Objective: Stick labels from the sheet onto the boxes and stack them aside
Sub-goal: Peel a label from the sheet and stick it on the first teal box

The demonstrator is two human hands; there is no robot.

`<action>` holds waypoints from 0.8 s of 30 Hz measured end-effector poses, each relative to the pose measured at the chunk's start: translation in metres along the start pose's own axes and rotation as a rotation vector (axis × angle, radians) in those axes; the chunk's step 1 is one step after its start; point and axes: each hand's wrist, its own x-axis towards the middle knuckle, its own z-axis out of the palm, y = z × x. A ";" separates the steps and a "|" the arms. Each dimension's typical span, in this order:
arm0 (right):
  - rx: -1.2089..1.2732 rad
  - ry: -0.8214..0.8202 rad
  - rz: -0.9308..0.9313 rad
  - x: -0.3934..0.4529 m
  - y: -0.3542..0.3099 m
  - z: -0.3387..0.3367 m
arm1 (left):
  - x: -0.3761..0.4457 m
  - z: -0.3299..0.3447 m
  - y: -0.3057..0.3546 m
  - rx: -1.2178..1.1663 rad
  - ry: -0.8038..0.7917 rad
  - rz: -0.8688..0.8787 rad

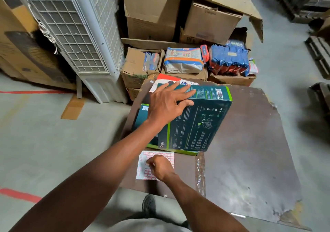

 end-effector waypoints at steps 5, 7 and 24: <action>-0.074 -0.104 -0.004 0.022 -0.012 0.033 | -0.006 0.007 -0.002 0.007 0.032 0.024; -0.112 -0.099 -0.033 0.027 -0.016 0.043 | -0.008 0.008 -0.004 0.000 0.054 0.037; -0.358 -0.128 -0.069 0.042 -0.011 0.058 | -0.014 0.010 -0.005 0.012 0.071 0.057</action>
